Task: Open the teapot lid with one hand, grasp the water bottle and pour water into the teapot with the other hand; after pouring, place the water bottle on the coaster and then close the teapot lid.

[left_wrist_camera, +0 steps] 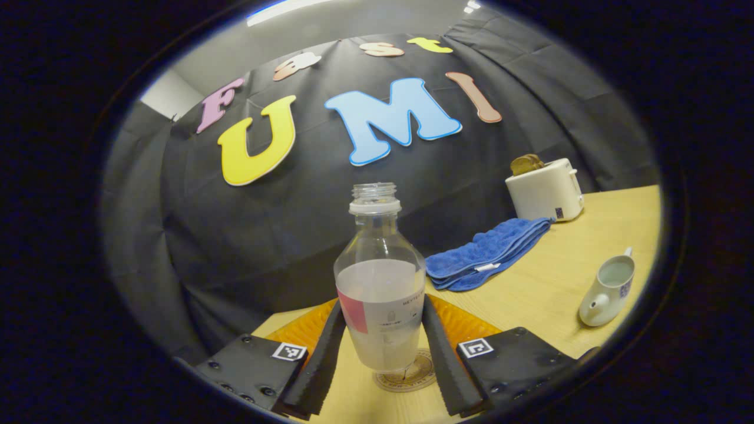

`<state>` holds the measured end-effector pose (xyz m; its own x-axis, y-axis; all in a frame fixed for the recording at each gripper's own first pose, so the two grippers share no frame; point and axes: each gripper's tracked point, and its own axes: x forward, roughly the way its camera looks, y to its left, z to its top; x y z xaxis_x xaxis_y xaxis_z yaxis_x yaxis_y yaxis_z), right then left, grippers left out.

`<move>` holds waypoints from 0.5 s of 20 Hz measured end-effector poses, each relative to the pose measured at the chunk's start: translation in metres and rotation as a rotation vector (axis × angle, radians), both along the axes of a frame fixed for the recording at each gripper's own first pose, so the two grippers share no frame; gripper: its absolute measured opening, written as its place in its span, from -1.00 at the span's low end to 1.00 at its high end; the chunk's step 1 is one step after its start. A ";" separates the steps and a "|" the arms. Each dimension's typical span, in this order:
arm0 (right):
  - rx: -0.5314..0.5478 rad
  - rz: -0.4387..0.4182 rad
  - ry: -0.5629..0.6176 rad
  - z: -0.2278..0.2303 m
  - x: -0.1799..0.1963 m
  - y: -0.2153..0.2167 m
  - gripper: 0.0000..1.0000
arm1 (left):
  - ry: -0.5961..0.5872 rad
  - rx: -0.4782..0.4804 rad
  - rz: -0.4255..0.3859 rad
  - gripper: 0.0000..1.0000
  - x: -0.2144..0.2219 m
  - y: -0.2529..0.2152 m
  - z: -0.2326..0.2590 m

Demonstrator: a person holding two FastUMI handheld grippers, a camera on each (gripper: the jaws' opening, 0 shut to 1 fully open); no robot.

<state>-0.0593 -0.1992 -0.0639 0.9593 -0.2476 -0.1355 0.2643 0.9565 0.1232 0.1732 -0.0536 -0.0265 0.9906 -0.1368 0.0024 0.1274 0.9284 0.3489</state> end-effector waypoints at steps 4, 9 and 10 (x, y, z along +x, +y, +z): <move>0.000 -0.001 0.004 -0.001 0.000 0.001 -0.90 | 0.067 -0.064 -0.005 0.72 0.008 0.000 -0.018; -0.021 0.003 0.001 0.000 0.000 0.003 -0.90 | 0.085 -0.091 -0.001 0.74 0.012 -0.005 -0.033; -0.017 0.005 0.002 0.000 0.000 0.003 -0.90 | 0.086 -0.090 0.005 0.75 0.012 -0.004 -0.033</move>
<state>-0.0596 -0.1963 -0.0639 0.9602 -0.2453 -0.1333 0.2600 0.9597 0.1065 0.1857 -0.0573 -0.0600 0.9884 -0.1346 -0.0703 0.1482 0.9564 0.2518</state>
